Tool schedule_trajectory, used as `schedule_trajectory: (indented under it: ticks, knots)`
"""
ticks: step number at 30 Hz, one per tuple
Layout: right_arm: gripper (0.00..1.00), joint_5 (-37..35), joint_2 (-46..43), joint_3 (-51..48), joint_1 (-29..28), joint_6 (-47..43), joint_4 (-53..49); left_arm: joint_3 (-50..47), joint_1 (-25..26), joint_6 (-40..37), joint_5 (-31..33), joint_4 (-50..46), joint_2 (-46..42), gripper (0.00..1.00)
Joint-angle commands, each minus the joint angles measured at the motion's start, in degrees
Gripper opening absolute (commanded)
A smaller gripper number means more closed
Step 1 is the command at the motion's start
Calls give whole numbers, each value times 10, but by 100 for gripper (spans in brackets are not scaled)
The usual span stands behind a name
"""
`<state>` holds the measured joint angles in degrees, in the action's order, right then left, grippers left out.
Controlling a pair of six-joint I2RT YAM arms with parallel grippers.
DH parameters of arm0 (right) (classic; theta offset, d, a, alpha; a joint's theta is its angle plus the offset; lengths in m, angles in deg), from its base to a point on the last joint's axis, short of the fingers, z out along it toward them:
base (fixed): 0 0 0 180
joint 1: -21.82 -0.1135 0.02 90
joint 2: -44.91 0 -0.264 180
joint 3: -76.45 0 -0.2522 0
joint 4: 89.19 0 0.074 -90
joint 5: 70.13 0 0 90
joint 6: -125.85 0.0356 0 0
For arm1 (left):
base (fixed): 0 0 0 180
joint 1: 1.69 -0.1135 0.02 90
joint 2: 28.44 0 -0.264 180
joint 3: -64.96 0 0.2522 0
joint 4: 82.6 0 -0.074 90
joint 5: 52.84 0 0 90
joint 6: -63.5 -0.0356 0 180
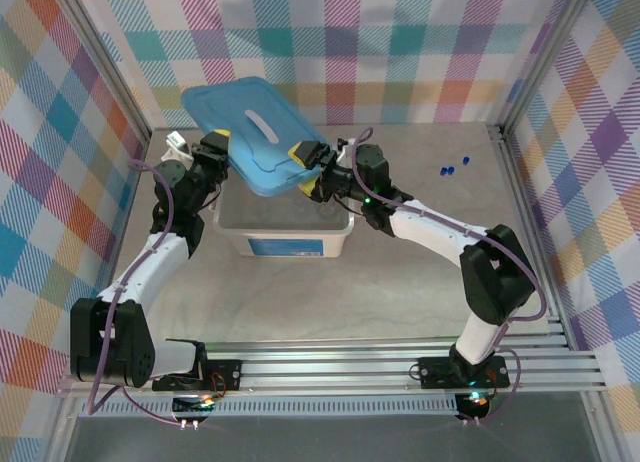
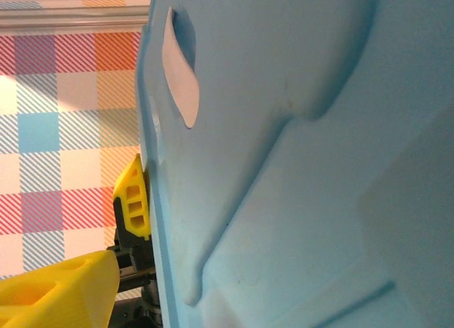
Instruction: Organize the chemistry lab equipment
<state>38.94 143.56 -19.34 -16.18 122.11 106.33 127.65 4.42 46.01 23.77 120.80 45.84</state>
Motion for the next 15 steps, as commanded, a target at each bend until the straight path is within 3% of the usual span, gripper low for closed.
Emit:
schedule_trajectory:
  ticks: [1, 4, 9, 15]
  knots:
    - [72, -13, -1, 24, -8, 9, 20, -3, 14, -29, 5, 43, -4, 0]
    - [59, -22, -3, 29, -10, 7, 6, -4, 22, -45, 12, 32, -10, 0]
    - [52, -43, -13, 34, -12, -4, -27, -12, 36, -68, 26, 19, -21, 0]
    - [32, -53, -16, 50, -10, -16, -42, -23, 58, -101, 43, -8, -39, 0]
